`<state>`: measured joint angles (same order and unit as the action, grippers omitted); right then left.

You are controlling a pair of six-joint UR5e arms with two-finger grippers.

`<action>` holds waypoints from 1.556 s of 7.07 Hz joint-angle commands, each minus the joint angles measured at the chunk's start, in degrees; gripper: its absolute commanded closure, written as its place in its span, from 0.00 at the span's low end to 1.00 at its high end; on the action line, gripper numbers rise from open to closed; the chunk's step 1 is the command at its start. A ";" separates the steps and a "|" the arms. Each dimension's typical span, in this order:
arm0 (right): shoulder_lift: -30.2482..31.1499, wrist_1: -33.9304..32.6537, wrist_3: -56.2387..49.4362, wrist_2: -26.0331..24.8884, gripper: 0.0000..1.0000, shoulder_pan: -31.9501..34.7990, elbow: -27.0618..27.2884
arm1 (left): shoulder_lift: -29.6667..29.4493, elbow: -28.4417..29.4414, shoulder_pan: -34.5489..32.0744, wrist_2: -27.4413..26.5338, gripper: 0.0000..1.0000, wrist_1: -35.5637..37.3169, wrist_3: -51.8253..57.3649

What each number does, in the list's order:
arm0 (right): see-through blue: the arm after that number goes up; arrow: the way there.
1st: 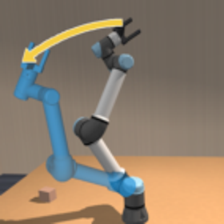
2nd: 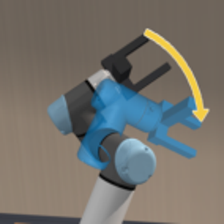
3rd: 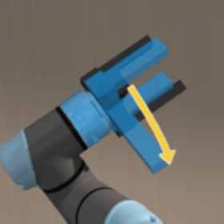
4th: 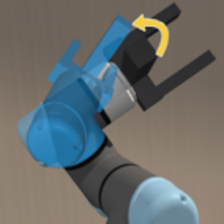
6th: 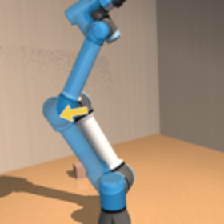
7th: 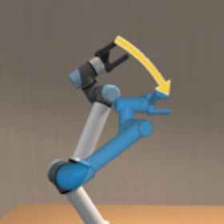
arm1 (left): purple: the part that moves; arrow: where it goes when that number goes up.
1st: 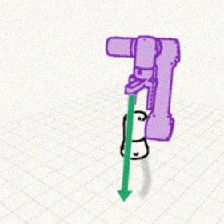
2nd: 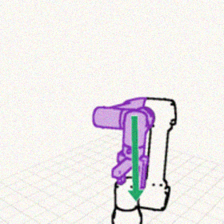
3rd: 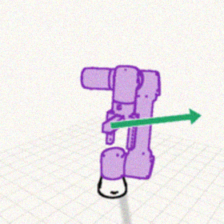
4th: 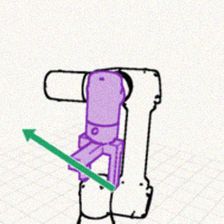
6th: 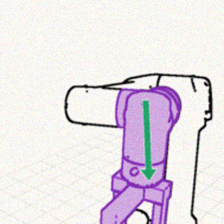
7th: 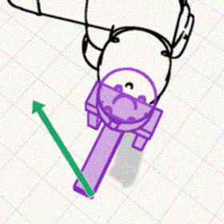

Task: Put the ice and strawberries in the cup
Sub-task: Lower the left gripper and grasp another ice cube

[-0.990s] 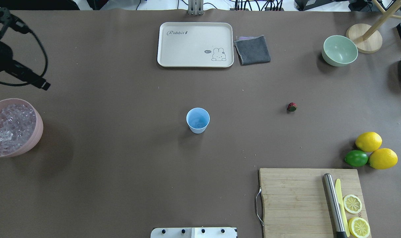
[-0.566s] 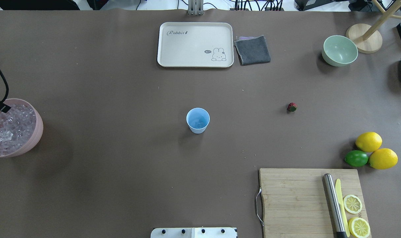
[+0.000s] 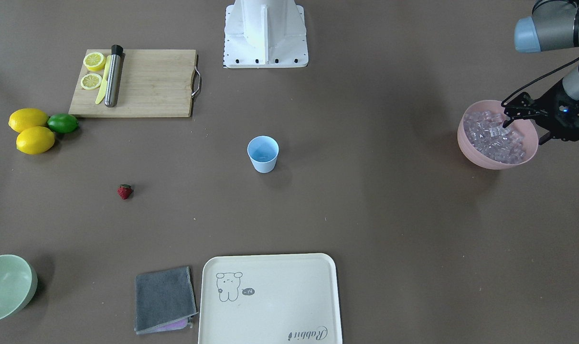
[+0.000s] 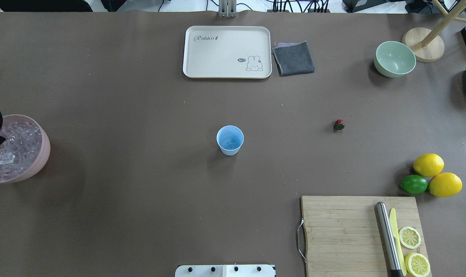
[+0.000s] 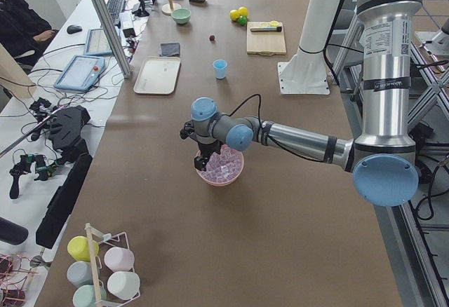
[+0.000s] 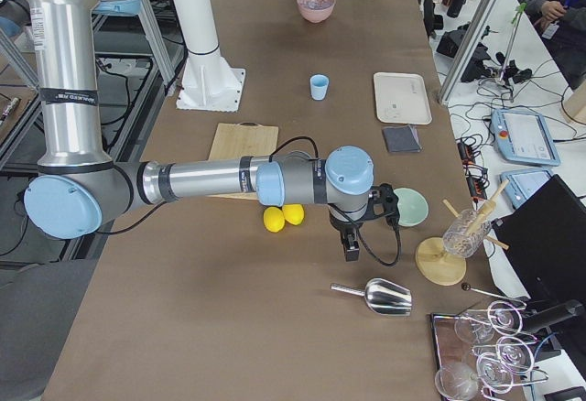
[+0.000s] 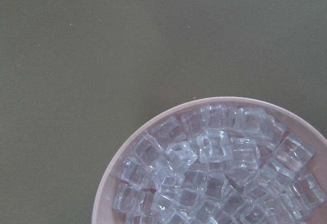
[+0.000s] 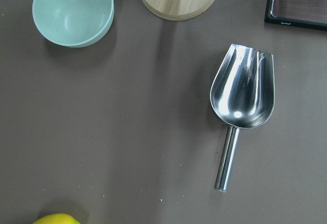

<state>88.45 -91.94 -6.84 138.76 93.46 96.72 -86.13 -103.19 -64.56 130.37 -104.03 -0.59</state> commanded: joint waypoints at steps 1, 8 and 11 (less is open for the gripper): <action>-0.03 0.00 -0.10 0.02 0.00 -0.03 0.05 | 1.04 0.09 1.54 0.06 0.03 -0.21 0.06; 0.14 0.00 -0.19 -0.07 0.00 -0.03 0.05 | 1.31 2.20 4.97 0.06 0.23 -3.99 0.06; 0.32 0.00 -0.19 -0.07 0.00 -0.03 0.05 | 1.31 2.64 6.11 -0.03 0.33 -3.99 0.06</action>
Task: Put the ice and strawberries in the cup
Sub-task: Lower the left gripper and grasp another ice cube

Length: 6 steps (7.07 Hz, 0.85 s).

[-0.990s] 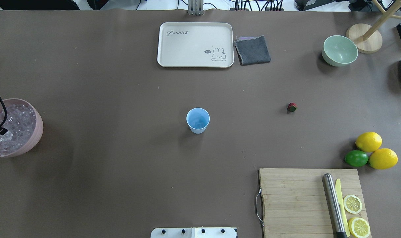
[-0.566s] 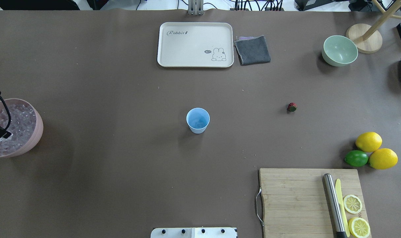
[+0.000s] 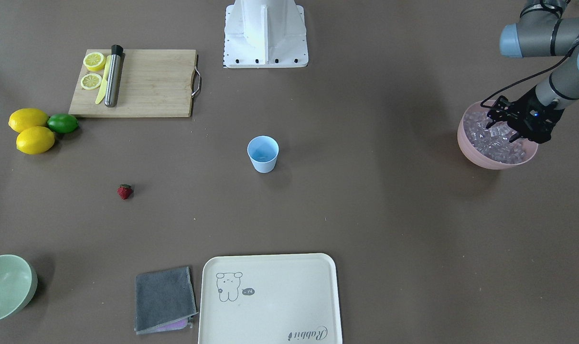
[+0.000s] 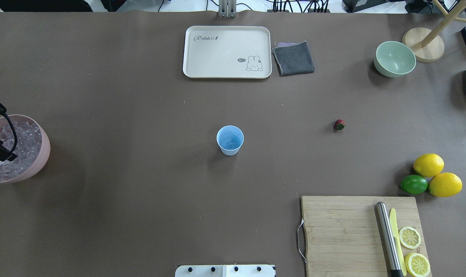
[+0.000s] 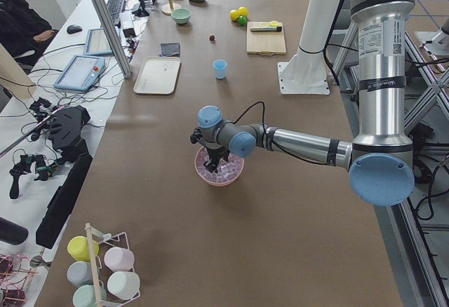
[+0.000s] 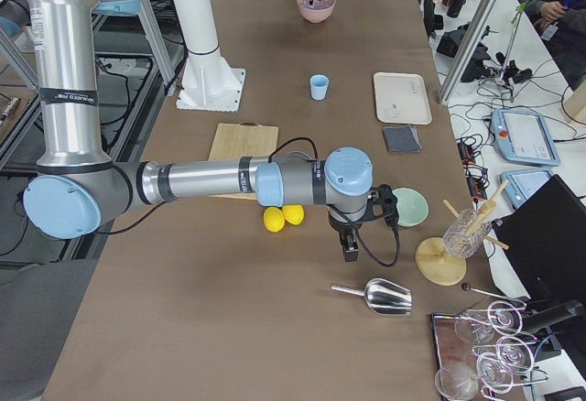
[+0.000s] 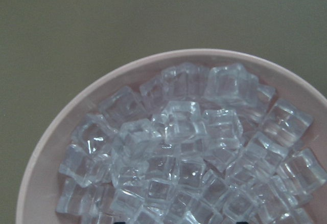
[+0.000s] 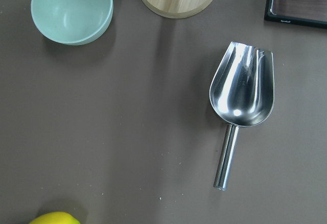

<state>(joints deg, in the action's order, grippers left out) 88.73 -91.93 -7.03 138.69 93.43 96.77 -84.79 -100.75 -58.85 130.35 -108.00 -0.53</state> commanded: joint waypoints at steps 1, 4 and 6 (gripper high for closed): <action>0.04 0.00 0.00 0.00 0.00 0.00 0.00 | 0.06 0.29 0.49 -0.01 0.33 -0.02 0.00; 0.31 0.00 0.00 0.09 0.00 0.00 0.26 | 0.24 0.29 0.50 -0.01 0.65 -0.02 0.00; 0.40 0.00 0.00 0.09 0.00 0.00 0.26 | 0.24 0.20 1.37 -0.01 0.85 0.07 -0.09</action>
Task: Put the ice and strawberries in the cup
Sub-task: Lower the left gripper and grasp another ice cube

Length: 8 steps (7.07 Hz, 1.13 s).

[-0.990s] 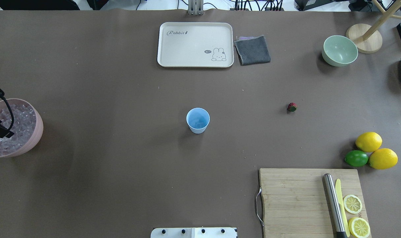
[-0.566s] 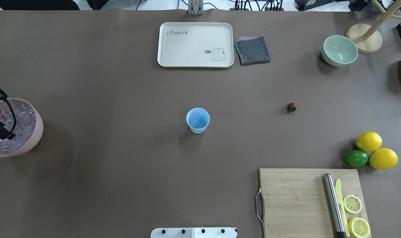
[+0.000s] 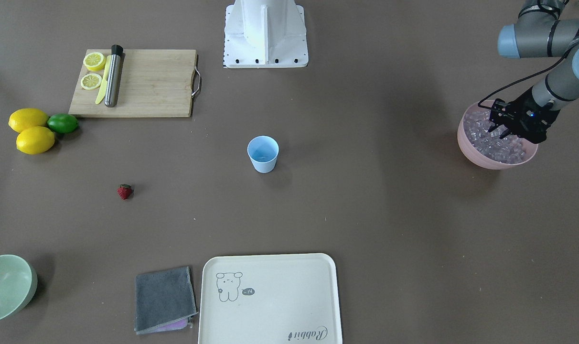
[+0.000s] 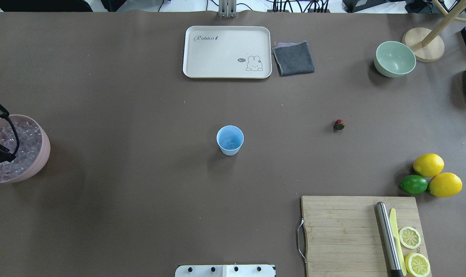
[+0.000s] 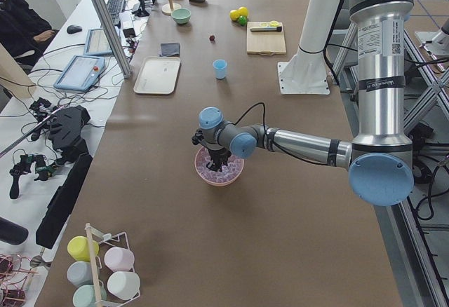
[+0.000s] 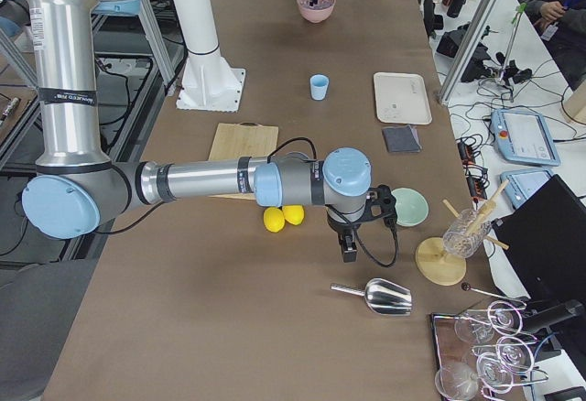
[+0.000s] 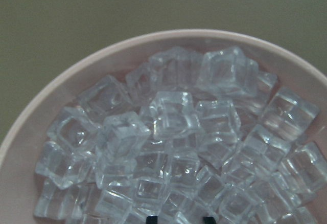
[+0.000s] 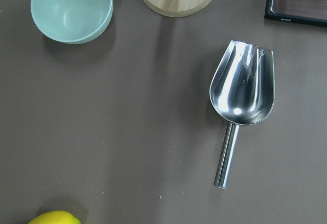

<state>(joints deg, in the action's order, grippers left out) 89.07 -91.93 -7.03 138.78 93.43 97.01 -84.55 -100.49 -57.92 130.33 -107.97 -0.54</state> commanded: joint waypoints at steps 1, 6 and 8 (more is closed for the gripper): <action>0.05 0.00 0.00 -0.09 0.00 0.00 0.02 | 0.00 -0.05 0.44 0.01 0.93 0.04 -0.07; -0.13 -0.09 0.00 0.00 0.00 0.00 0.11 | -0.52 -4.25 -1.05 5.37 1.00 3.53 0.63; -0.39 -0.09 0.09 0.00 0.00 0.00 -0.24 | -3.83 -13.54 -5.51 5.37 1.00 17.87 6.83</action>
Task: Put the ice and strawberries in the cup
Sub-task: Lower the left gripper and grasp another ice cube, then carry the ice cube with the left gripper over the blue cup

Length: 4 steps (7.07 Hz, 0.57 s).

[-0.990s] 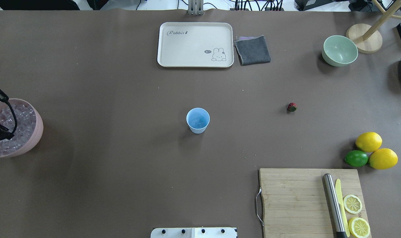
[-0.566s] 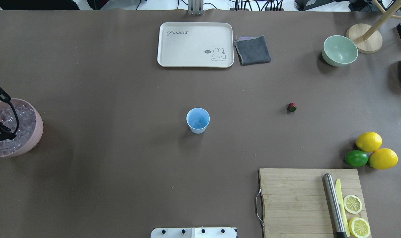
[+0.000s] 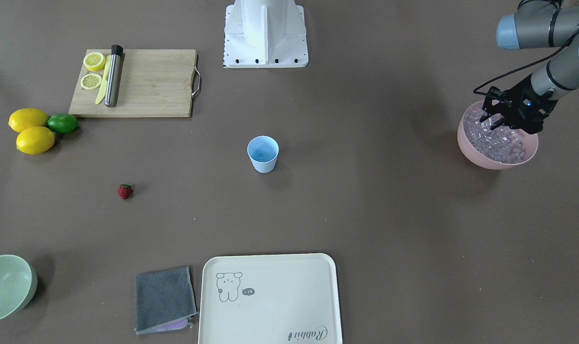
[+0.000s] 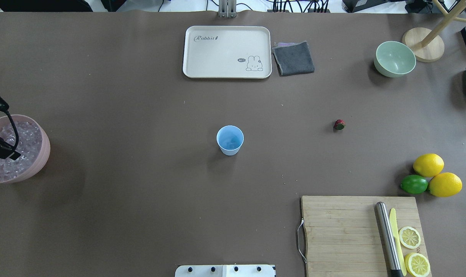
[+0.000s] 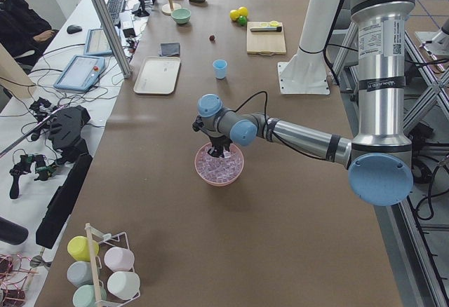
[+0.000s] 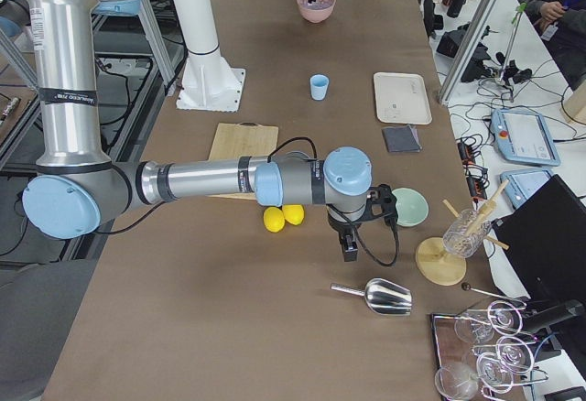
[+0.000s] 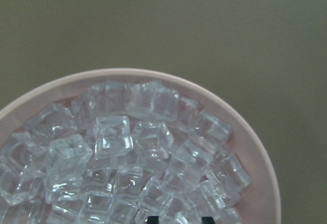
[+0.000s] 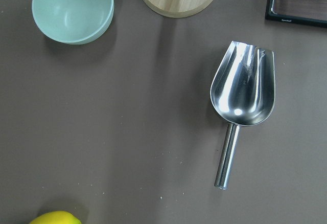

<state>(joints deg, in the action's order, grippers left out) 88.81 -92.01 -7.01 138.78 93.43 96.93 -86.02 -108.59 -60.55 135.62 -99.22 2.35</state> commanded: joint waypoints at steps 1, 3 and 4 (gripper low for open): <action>-0.04 -0.01 0.07 0.00 0.00 0.00 -0.16 | -8.49 -9.41 -5.61 -0.01 1.00 22.54 7.80; 0.40 0.08 0.07 0.09 0.00 0.00 -0.07 | -26.76 -10.85 -6.25 0.25 1.00 41.41 4.27; 0.40 0.08 0.07 0.09 0.00 0.00 -0.07 | -32.14 -11.12 -2.59 1.12 1.00 40.00 -8.20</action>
<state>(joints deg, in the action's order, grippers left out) 89.12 -91.95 -6.94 138.85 93.43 96.82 -110.19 -119.01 -65.79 135.96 -62.36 4.49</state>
